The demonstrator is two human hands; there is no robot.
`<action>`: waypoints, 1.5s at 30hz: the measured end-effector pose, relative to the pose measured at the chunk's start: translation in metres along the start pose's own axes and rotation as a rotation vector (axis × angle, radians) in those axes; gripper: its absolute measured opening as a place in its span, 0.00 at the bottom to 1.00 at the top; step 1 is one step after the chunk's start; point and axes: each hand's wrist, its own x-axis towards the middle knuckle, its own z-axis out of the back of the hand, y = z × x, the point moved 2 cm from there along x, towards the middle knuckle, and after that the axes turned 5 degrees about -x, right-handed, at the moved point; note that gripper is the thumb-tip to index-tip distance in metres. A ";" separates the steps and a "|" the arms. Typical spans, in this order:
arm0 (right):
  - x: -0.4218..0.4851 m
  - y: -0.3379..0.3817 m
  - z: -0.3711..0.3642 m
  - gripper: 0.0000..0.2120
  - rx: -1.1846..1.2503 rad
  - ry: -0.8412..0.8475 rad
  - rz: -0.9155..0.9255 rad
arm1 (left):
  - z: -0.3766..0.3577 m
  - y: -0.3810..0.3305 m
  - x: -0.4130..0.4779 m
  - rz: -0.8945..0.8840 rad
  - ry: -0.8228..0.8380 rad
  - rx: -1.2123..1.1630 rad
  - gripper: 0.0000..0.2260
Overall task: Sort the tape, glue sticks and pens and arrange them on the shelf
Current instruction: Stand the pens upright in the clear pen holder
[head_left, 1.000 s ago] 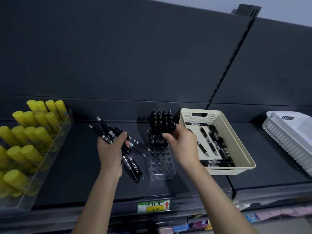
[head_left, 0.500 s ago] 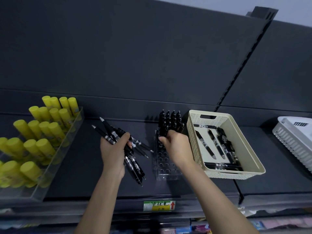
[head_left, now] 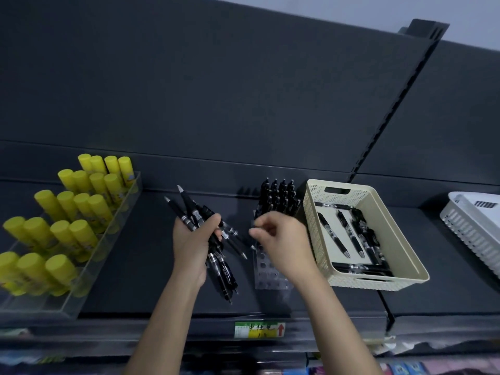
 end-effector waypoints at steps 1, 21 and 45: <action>-0.001 0.003 -0.007 0.08 -0.029 0.083 0.031 | -0.003 0.000 -0.001 0.011 0.026 0.013 0.09; 0.001 -0.044 0.006 0.04 0.047 -0.301 -0.195 | -0.012 0.006 0.000 0.010 0.028 0.032 0.10; -0.006 -0.043 -0.003 0.04 -0.006 -0.146 -0.077 | -0.010 0.002 -0.006 -0.018 0.115 0.103 0.10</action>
